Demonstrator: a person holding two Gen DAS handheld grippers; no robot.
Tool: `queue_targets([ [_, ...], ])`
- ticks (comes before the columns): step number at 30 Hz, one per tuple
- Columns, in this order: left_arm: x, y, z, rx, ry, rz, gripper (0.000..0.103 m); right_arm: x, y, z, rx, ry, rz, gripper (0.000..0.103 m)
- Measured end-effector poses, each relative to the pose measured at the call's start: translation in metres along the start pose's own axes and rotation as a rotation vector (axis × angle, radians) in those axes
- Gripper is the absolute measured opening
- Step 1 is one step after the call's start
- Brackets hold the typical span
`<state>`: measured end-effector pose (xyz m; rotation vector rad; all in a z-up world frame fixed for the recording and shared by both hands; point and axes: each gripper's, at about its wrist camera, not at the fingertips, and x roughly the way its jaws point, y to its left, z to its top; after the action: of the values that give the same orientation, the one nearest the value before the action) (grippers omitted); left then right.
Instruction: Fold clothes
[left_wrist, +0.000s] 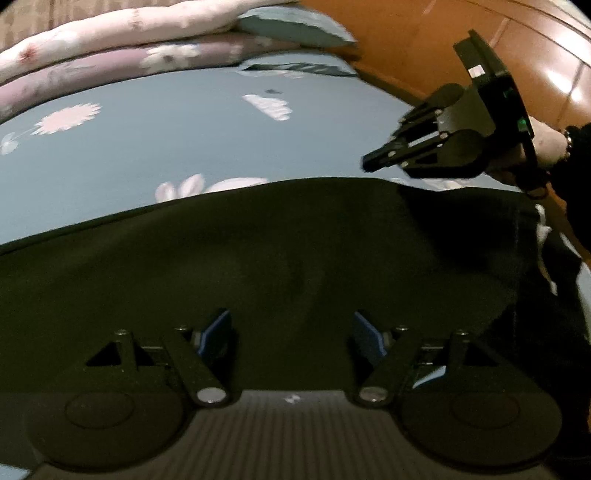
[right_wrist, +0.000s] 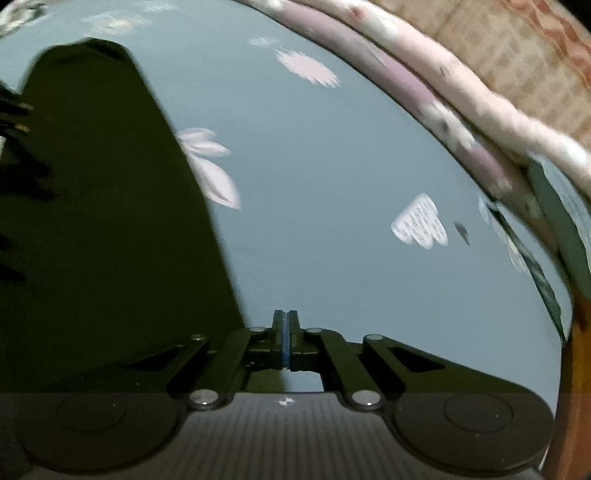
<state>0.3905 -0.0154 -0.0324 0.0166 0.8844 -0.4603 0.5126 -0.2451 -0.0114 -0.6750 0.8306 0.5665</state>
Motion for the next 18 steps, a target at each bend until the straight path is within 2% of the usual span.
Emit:
queue_targets([
  [4,-0.003,0.013,-0.005,-0.028,0.021,0.061,0.073,0.003,-0.018,0.003,0.113,-0.009,0.069,0.001],
  [6,-0.005,0.02,-0.009,-0.055,0.038,0.089,0.073,0.0,-0.022,0.005,0.152,-0.03,0.086,0.007],
  [9,-0.006,0.031,-0.017,-0.105,0.067,0.116,0.073,-0.024,-0.021,0.004,0.201,-0.076,0.11,0.018],
  [11,-0.005,0.037,-0.022,-0.135,0.088,0.131,0.073,-0.043,-0.018,0.001,0.239,-0.099,0.119,0.019],
  [15,-0.007,0.04,-0.026,-0.157,0.086,0.125,0.075,-0.082,-0.019,-0.013,0.344,-0.127,0.103,0.029],
  [18,-0.007,0.04,-0.027,-0.159,0.088,0.124,0.077,-0.117,-0.016,-0.031,0.428,-0.145,0.05,0.044],
])
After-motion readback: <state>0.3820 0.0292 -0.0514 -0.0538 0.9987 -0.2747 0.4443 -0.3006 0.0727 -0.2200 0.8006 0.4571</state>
